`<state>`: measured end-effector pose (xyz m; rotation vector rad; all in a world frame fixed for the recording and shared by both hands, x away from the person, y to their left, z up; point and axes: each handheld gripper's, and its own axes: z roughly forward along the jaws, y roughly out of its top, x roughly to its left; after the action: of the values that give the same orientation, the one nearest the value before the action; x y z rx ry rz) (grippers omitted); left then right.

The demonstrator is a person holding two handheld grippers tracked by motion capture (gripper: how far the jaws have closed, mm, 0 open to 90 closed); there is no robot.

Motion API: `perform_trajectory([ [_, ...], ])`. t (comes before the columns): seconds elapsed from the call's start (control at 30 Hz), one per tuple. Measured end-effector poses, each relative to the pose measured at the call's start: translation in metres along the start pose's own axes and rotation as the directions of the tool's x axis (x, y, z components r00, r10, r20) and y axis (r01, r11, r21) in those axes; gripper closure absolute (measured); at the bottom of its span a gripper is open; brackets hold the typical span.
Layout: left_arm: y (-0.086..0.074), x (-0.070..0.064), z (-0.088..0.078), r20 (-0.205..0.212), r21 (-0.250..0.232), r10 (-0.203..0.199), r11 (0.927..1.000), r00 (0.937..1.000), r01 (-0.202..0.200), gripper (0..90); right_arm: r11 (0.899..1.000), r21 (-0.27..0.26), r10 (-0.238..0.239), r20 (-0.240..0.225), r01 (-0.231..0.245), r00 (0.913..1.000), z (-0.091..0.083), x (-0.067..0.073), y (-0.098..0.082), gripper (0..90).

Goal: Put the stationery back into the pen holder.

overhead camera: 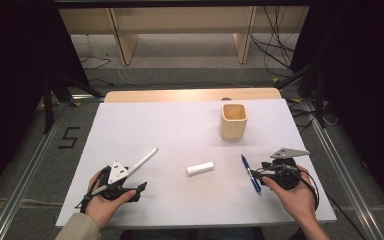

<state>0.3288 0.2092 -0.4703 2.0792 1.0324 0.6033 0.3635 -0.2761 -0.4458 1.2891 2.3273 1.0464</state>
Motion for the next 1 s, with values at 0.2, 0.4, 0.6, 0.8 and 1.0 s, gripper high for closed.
perform_trajectory([
  [0.2,0.0,0.0,0.0,-0.003,-0.003,-0.003,1.0,1.0,0.003,17.4,0.991,0.123,0.046,0.003,-0.046,0.999,0.011,0.0,0.013,50.9],
  [0.4,0.0,0.0,0.0,0.0,-0.006,-0.003,1.0,1.0,0.003,17.5,0.96,0.263,0.095,0.02,-0.097,0.9952,0.025,0.004,0.032,55.9],
  [0.6,0.0,0.0,0.0,0.0,-0.01,-0.01,0.9999,1.0,0.01,17.8,0.916,0.38,0.118,0.047,-0.127,0.992,0.038,0.005,0.041,60.7],
  [0.8,0.0,0.001,0.001,0.001,-0.01,-0.009,0.9999,1.0,0.009,18.0,0.902,0.408,0.125,0.065,-0.141,0.99,0.043,0.005,0.044,61.5],
  [1.0,0.0,0.001,0.001,0.004,-0.007,-0.004,1.0,1.0,0.004,18.2,0.878,0.451,0.127,0.098,-0.158,0.987,0.048,0.003,0.046,63.0],
])
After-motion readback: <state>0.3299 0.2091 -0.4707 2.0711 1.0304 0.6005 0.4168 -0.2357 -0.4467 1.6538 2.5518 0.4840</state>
